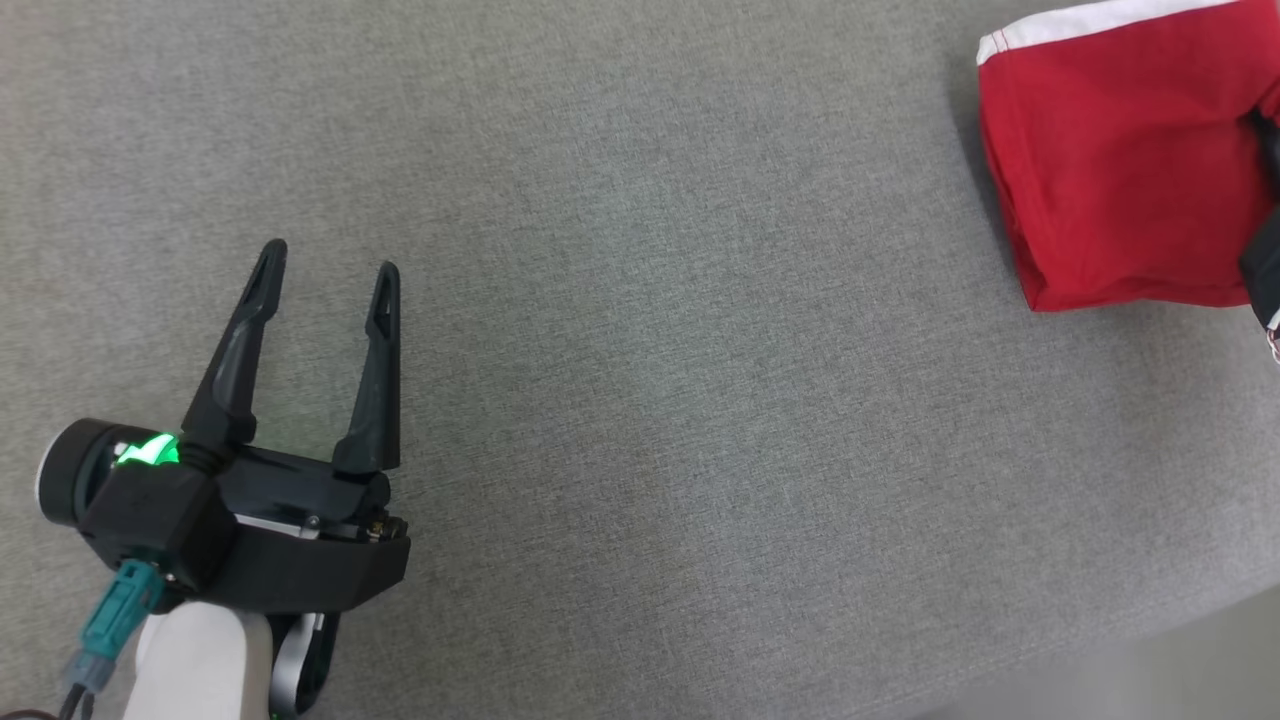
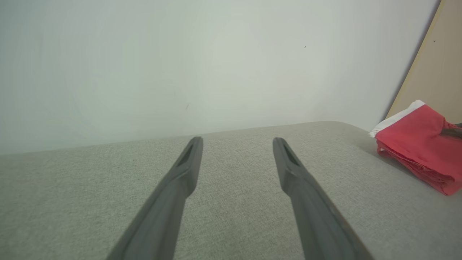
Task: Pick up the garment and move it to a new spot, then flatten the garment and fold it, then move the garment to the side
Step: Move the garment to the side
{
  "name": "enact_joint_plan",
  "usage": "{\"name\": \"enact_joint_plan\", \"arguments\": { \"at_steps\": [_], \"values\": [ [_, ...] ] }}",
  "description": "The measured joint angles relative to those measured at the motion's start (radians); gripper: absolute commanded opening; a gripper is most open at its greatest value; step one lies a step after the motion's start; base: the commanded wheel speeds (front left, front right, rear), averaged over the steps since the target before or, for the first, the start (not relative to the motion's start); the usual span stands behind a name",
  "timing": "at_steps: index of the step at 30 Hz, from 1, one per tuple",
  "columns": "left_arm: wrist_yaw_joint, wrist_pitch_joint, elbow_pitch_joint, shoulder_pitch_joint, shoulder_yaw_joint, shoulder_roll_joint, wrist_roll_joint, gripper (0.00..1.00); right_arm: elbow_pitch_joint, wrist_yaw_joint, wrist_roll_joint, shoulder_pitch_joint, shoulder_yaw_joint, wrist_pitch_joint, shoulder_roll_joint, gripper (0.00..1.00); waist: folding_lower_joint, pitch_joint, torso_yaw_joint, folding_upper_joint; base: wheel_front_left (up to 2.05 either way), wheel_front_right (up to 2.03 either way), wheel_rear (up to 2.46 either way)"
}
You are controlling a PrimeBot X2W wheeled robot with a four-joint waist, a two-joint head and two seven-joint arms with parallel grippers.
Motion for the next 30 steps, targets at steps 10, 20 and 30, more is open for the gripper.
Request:
{"name": "enact_joint_plan", "arguments": {
  "at_steps": [10,20,30],
  "values": [
    [0.004,0.0,0.027,0.046,0.015,-0.027,-0.007,1.0,0.025,0.0,-0.054,0.048,-0.097,-0.125,0.048,1.0,0.0,-0.066,0.028,0.0,0.0,0.0,0.0],
    [0.04,0.0,0.103,0.217,0.106,-0.052,-0.025,1.0,-0.16,0.0,0.043,0.285,-0.272,-0.19,0.225,1.0,-0.0002,-0.239,0.06,-0.0002,0.0,0.0,0.0],
    [0.067,0.0,0.107,0.358,0.17,-0.066,-0.031,1.0,-0.359,0.0,0.11,0.534,-0.318,-0.193,0.384,1.0,-0.0004,-0.39,0.081,-0.0003,0.0,0.0,0.0]
  ]
}}
